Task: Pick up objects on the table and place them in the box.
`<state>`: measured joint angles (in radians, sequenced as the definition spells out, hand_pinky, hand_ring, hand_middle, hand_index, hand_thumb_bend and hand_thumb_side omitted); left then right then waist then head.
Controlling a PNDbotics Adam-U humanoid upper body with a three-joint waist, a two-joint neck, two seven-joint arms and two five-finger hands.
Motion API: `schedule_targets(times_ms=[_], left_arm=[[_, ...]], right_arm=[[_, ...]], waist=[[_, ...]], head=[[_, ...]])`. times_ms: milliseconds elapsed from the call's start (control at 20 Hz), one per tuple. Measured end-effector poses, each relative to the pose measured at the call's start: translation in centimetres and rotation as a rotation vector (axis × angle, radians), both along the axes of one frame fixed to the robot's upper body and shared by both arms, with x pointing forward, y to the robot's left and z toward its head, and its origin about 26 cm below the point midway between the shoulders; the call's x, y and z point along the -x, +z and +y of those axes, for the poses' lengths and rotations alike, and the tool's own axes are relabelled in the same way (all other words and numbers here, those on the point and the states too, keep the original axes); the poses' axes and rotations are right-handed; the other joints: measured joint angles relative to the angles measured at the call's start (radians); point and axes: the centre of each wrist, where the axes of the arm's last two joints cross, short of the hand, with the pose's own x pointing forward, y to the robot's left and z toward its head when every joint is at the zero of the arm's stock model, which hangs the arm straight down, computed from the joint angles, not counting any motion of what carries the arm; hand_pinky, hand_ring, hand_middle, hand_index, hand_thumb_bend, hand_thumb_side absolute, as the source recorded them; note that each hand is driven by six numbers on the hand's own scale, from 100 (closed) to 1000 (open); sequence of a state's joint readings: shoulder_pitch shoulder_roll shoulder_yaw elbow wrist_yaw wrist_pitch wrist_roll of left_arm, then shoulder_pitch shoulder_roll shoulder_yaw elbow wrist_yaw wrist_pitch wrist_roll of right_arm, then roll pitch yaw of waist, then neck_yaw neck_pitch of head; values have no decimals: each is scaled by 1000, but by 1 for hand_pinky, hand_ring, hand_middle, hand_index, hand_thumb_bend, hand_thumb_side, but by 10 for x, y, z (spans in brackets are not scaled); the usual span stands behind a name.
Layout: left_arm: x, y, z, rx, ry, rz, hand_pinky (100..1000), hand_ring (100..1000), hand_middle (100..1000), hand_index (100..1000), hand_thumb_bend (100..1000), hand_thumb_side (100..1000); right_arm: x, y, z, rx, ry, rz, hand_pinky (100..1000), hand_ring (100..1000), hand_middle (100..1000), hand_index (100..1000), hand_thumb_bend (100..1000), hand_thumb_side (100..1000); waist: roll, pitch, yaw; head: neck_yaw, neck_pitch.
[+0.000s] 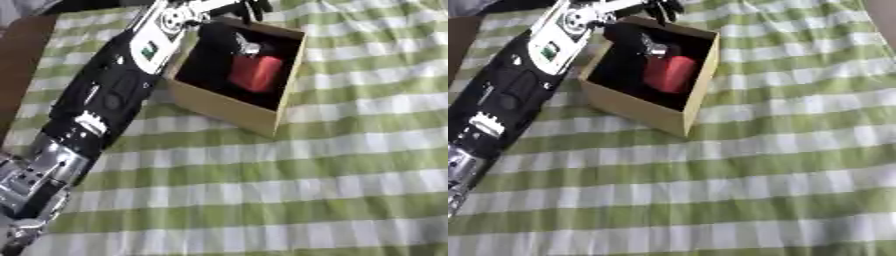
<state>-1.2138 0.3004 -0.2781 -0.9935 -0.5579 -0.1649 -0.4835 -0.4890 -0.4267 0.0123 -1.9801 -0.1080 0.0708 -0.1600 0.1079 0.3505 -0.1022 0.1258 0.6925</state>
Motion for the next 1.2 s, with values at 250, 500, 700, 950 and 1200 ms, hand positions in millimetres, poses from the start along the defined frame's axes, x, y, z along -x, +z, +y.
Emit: schedule_targets(times_ms=[250, 500, 700, 950, 1200], left_arm=[[5, 2, -2, 2, 11, -49, 844, 755, 740, 892, 499, 485], [9, 7, -1, 22, 16, -71, 851, 678, 661, 849, 359, 404], [17, 23, 11, 144, 3, -136, 848, 655, 639, 842, 297, 360], [32, 38, 47, 312, 21, -233, 873, 613, 602, 822, 292, 300], [51, 37, 82, 480, 68, -294, 909, 608, 600, 816, 269, 303]], right_arm=[[0, -2, 0, -2, -3, 7, 902, 741, 711, 889, 100, 598], [0, -3, -1, -4, -7, 11, 901, 740, 711, 888, 100, 591], [0, -4, -3, -9, -15, 11, 900, 741, 711, 887, 100, 580], [1, -5, -6, -20, -28, 4, 899, 741, 710, 884, 100, 564], [1, -4, -8, -33, -41, -10, 898, 741, 710, 883, 100, 556]], waist=[[-6, -1, 6], [-8, -7, 14], [-20, -26, 34], [-34, -35, 63], [-50, -38, 85]], head=[[-4, 1], [-5, 5], [-14, 16], [-31, 22], [-43, 22]])
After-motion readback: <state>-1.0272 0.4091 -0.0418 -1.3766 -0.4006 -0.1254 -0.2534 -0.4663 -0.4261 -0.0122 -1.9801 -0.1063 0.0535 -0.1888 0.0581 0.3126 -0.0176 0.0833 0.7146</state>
